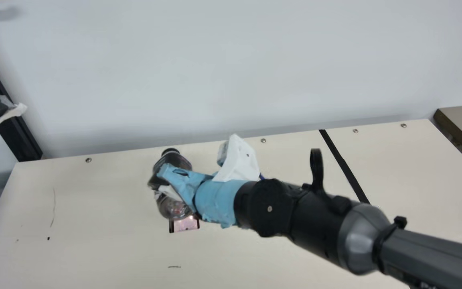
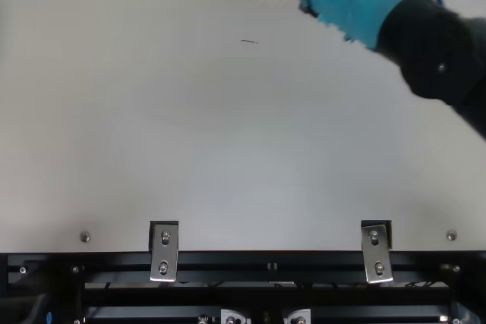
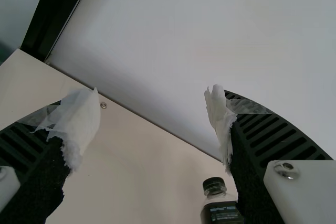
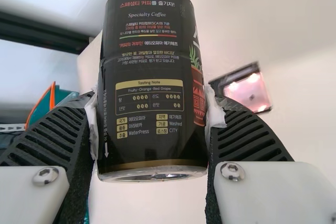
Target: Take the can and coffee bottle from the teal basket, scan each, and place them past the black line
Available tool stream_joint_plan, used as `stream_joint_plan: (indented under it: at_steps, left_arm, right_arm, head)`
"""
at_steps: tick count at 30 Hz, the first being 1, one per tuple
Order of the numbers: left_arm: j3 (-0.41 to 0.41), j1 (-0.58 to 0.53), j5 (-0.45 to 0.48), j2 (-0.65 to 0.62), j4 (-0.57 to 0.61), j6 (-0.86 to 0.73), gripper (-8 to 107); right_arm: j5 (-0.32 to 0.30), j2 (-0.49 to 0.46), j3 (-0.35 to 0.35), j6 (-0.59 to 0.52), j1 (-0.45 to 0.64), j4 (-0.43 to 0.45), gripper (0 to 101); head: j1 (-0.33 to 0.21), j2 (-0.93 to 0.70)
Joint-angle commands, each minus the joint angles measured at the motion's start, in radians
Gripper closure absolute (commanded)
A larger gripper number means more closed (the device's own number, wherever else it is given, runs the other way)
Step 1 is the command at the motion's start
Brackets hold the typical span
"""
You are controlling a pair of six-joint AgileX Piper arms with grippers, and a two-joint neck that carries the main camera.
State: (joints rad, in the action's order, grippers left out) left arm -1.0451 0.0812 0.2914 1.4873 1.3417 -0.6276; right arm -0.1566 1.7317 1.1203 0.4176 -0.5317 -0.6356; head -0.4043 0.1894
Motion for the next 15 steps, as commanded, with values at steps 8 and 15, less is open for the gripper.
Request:
stream_joint_plan:
  at_steps: [8,15]
  left_arm:
    - [0.000,0.000,0.000,0.000,0.000,0.000,9]
    - [0.000,0.000,0.000,0.000,0.000,0.000,9]
  right_arm:
    - [-0.348,-0.018,0.291,0.621,-0.042,0.814,101]
    - [-0.576,0.065,0.508,0.733,-0.214,0.949,101]
  head:
    - [-0.032,0.005]
    - [-0.032,0.005]
